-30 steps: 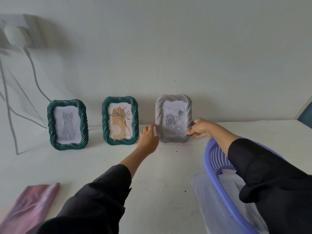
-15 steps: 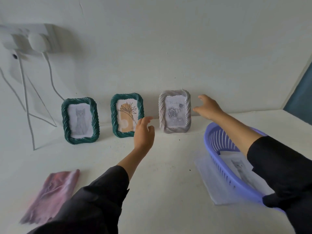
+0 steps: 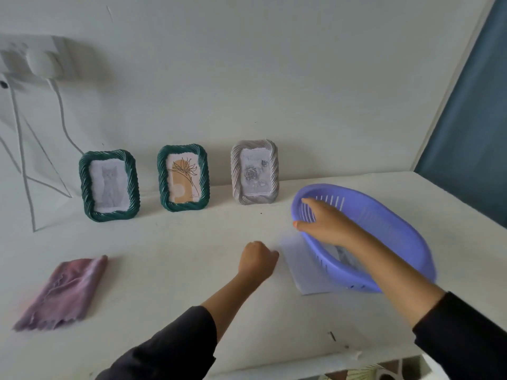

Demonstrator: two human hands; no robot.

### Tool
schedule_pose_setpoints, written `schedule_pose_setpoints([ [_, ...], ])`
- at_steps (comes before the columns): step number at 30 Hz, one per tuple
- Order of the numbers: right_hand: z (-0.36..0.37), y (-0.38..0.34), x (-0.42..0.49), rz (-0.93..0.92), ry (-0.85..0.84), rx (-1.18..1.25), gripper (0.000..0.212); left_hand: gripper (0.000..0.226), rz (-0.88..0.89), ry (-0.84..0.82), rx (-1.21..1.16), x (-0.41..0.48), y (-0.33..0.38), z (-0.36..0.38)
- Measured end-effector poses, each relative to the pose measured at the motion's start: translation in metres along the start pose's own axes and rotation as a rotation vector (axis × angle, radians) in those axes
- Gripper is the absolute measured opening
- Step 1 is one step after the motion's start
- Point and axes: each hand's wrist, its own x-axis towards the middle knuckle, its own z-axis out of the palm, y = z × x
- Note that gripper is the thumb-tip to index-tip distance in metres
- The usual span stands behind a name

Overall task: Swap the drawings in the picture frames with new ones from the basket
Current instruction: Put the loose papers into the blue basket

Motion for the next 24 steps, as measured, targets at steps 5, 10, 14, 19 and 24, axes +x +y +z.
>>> schedule_pose_setpoints([
  [5, 0.013, 0.037, -0.032, -0.028, -0.106, 0.029, 0.062, 0.037, -0.037, -0.054, 0.137, -0.03, 0.025, 0.026],
  [10, 0.016, 0.048, -0.044, -0.079, -0.073, 0.034, 0.053, 0.044, -0.112, -0.028, 0.138, -0.038, 0.046, 0.034],
  [14, 0.02, 0.052, -0.045, -0.087, -0.074, 0.089, 0.052, 0.048, -0.208, -0.024, 0.079, -0.034, 0.051, 0.034],
  [19, 0.023, 0.055, -0.043, -0.084, -0.066, 0.147, 0.05, 0.051, -0.312, -0.052, -0.018, -0.033, 0.057, 0.03],
  [24, 0.025, 0.055, -0.042, -0.091, -0.054, 0.147, 0.049, 0.045, -0.289, -0.115, -0.105, -0.028, 0.071, 0.034],
])
